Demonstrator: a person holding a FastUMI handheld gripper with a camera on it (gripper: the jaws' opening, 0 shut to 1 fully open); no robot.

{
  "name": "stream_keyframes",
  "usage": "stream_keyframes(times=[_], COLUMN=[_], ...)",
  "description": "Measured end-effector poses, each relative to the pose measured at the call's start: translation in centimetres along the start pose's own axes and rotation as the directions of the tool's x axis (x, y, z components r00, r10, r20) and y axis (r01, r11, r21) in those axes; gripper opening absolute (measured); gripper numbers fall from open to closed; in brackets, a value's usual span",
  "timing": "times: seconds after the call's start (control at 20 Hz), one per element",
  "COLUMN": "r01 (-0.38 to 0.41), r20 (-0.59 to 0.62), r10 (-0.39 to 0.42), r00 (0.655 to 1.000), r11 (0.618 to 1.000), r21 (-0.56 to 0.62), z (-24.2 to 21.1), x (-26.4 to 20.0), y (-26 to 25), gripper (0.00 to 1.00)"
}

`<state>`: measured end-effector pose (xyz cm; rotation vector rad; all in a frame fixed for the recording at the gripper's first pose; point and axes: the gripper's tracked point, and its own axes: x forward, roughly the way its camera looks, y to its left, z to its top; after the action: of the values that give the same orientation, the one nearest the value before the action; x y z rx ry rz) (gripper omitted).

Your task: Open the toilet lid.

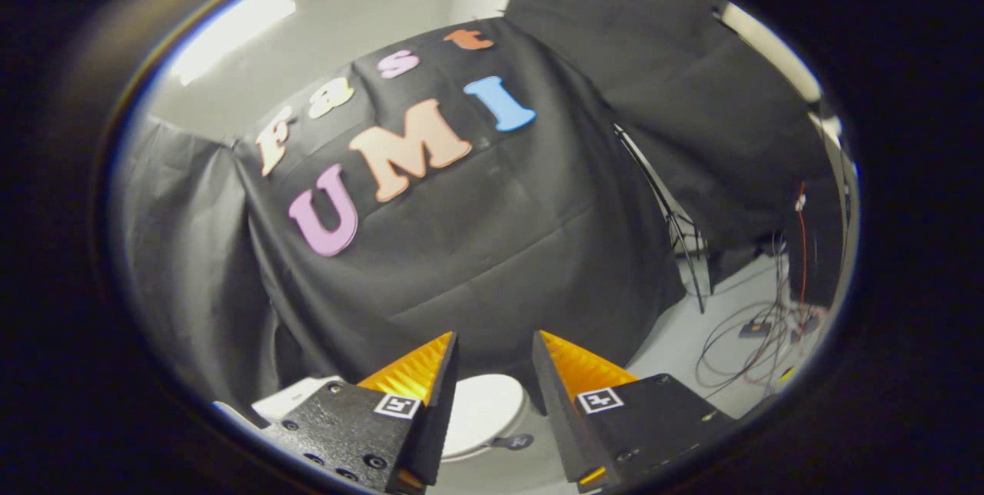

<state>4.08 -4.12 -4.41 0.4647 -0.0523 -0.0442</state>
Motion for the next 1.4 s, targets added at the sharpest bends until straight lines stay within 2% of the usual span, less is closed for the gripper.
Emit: stream_keyframes(times=[0.1, 0.3, 0.6, 0.95, 1.1, 1.3, 1.4], r01=[-0.003, 0.03, 0.155, 0.264, 0.308, 0.32, 0.312], r20=[-0.013, -0.084, -0.237, -0.383, -0.439, -0.475, -0.462], r10=[0.005, -0.004, -0.044, -0.034, -0.033, 0.0, 0.007], r00=[1.0, 0.996, 0.971, 0.923, 0.898, 0.88, 0.887], r11=[0.991, 0.951, 0.868, 0.78, 0.76, 0.738, 0.729], r21=[0.134, 0.307, 0.472, 0.567, 0.572, 0.595, 0.609], z=[-2.2, -7.3, -14.9, -22.3, -24.5, -26.5, -26.5], x=[1.2, 4.1, 6.8, 8.2, 8.1, 8.2, 8.4], y=[-1.4, -4.5, -7.1, -7.6, -7.6, -7.4, -7.2], gripper=[0.59, 0.59, 0.59, 0.59, 0.59, 0.59, 0.52])
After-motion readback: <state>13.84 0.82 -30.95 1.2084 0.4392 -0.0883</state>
